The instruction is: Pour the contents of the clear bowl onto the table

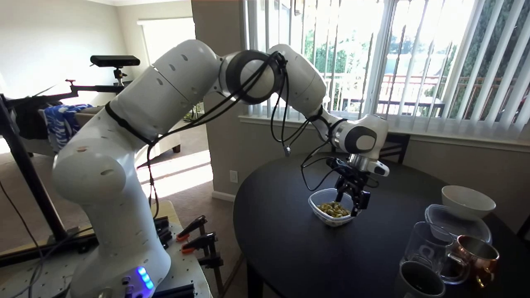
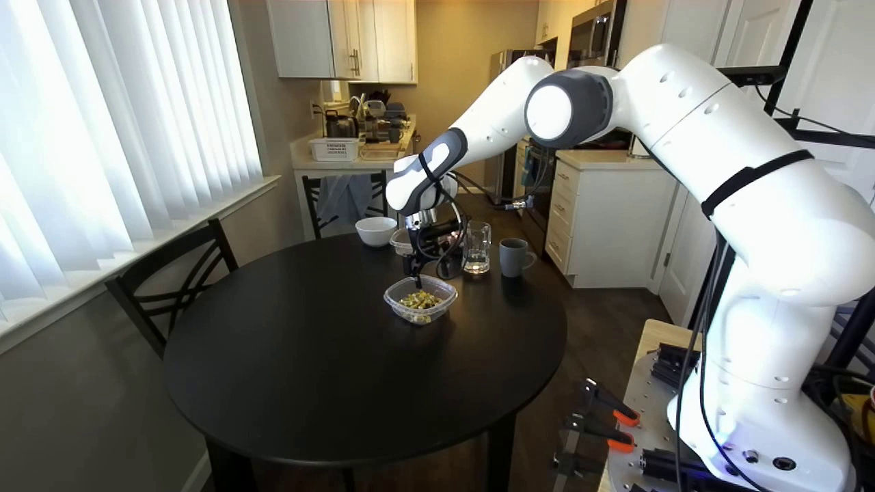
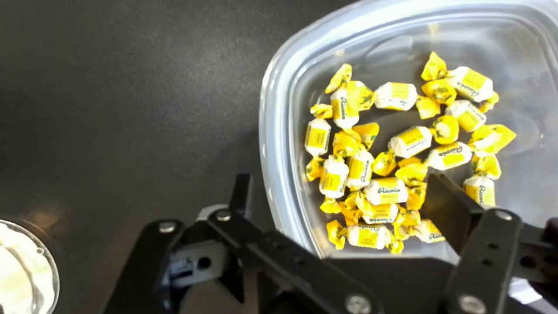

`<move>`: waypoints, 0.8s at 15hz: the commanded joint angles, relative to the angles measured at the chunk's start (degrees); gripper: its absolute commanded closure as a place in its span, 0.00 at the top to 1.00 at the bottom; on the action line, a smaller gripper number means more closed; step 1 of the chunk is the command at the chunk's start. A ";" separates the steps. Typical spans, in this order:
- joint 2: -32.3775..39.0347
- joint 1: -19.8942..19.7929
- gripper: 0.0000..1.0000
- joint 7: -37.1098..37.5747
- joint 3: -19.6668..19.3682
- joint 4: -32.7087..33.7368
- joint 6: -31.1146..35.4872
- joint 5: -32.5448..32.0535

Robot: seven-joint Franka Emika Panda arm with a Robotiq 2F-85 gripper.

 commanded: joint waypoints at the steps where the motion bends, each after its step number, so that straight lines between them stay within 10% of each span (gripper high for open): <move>1: 3.57 -1.54 0.74 -1.03 0.33 5.48 -2.66 1.17; 12: 5.43 -4.53 0.03 -0.86 0.41 8.19 -3.06 2.68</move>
